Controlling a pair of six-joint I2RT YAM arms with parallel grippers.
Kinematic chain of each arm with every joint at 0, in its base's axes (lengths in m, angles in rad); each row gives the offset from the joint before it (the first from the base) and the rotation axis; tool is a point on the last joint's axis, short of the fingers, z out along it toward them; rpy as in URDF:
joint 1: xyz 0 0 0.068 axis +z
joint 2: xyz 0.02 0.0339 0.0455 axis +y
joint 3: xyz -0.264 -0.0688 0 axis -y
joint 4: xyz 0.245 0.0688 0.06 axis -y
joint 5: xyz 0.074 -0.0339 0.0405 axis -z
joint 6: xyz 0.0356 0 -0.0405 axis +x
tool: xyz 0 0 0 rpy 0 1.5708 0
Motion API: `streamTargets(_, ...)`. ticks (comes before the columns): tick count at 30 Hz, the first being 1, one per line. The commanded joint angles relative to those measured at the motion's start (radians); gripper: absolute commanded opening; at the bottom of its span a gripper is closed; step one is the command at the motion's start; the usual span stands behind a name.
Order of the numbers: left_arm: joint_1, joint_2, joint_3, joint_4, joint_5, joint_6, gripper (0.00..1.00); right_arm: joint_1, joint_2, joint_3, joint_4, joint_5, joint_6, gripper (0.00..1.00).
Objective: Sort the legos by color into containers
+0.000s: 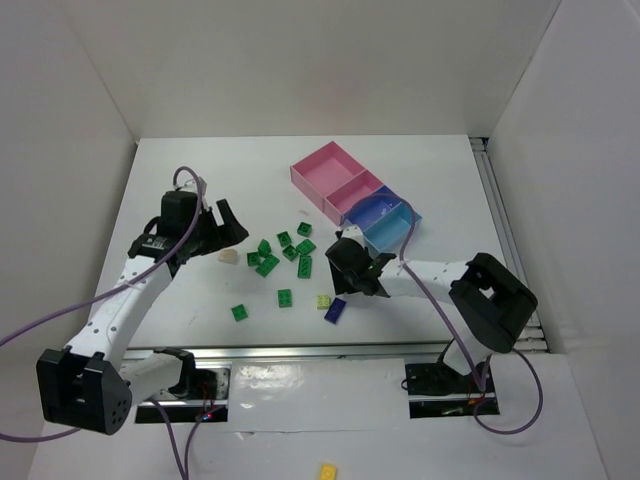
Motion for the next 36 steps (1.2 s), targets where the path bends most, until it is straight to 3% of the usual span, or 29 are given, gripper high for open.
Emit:
streamTargets(1, -0.001, 0.007, -0.003, 0.001, 0.01, 0.001, 0.93, -0.003, 0.01, 0.052, 0.074, 0.02, -0.018, 0.54)
streamTargets(6, -0.001, 0.007, 0.016, -0.011, -0.014, 0.011, 0.93, -0.003, -0.063, 0.083, 0.022, 0.049, -0.027, 0.34)
streamTargets(11, -0.001, -0.002, 0.016, -0.011, -0.015, 0.011, 0.94, -0.003, -0.224, 0.103, -0.07, 0.138, -0.009, 0.34)
streamTargets(14, -0.001, 0.008, 0.007, -0.011, -0.015, 0.011, 0.94, -0.069, -0.284, 0.114, -0.082, 0.162, -0.019, 0.34)
streamTargets(22, -0.001, 0.091, 0.035, -0.062, -0.057, 0.002, 0.95, -0.303, -0.171, 0.221, -0.058, 0.116, -0.053, 0.34)
streamTargets(23, -0.001, 0.091, 0.035, -0.062, -0.057, 0.002, 0.95, -0.314, -0.138, 0.233, -0.047, 0.116, -0.053, 0.38)
streamTargets(24, -0.001, 0.091, 0.035, -0.062, -0.057, 0.002, 0.95, -0.325, -0.124, 0.244, -0.047, 0.106, -0.053, 0.49)
streamTargets(25, -0.001, 0.091, 0.035, -0.062, -0.048, 0.002, 0.95, -0.325, -0.113, 0.274, -0.047, 0.115, -0.062, 0.73)
streamTargets(27, -0.001, 0.091, 0.035, -0.062, -0.048, 0.002, 0.95, -0.325, -0.113, 0.299, -0.064, 0.138, -0.062, 0.85)
streamTargets(32, -0.001, 0.1, 0.035, -0.062, -0.028, 0.002, 0.95, -0.208, -0.214, 0.247, -0.064, 0.165, -0.062, 0.82)
streamTargets(36, -0.001, 0.13, 0.035, -0.062, -0.016, -0.018, 0.95, -0.088, -0.235, 0.204, -0.07, 0.199, -0.027, 0.71)
